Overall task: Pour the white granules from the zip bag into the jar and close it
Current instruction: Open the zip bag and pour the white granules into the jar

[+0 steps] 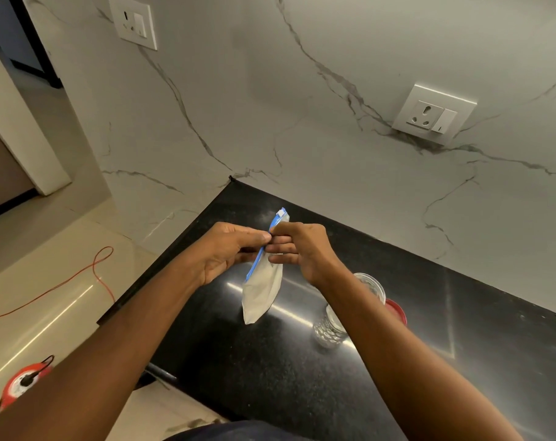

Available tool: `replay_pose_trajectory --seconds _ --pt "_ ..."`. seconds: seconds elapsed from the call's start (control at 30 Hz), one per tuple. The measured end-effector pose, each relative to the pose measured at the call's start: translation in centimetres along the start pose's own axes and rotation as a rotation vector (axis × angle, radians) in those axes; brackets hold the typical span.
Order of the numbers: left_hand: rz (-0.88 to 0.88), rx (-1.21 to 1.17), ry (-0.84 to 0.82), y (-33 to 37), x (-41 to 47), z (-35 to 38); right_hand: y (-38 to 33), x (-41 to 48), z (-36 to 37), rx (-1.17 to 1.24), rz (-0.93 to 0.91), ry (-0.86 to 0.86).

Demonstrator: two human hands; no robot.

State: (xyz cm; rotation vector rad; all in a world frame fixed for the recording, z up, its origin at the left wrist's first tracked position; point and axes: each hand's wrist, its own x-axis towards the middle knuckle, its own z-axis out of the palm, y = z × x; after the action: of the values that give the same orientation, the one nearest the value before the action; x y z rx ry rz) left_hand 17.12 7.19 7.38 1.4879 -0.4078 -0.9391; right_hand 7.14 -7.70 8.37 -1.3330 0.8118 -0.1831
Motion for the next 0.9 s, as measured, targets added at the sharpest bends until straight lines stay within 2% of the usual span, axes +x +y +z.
replay_pose_trajectory --seconds 0.13,0.23,0.3,0.43,0.57,0.67,0.77,0.83,0.9 --pt "-0.027 -0.009 0.003 -0.3 -0.2 0.3 0.5 -0.2 -0.2 0.012 0.013 0.006" --pt "-0.019 0.083 0.088 -0.3 -0.1 0.7 0.9 -0.4 -0.4 0.013 -0.008 0.024" --pt "0.077 0.274 0.184 -0.1 0.1 0.5 1.0 -0.9 -0.9 0.013 -0.044 0.028" --pt "0.366 0.805 0.372 0.9 0.3 -1.0 1.1 -2.5 -3.1 -0.063 -0.14 0.042" --pt "0.486 1.058 0.367 1.7 0.5 -1.0 1.2 -4.0 -4.4 -0.28 -0.262 0.105" --pt "0.529 1.124 0.365 2.0 -0.1 -0.1 1.0 -4.4 -4.2 -0.412 -0.335 0.142" --pt "0.585 1.118 0.348 2.6 -0.8 0.9 1.0 -4.6 -3.8 -0.447 -0.359 0.138" --pt "0.505 1.029 0.239 3.3 -1.1 2.0 1.0 -4.7 -3.5 -0.445 -0.366 0.122" --pt "0.341 0.962 0.142 4.0 -0.7 3.3 1.0 -4.9 -3.3 -0.442 -0.378 0.103"
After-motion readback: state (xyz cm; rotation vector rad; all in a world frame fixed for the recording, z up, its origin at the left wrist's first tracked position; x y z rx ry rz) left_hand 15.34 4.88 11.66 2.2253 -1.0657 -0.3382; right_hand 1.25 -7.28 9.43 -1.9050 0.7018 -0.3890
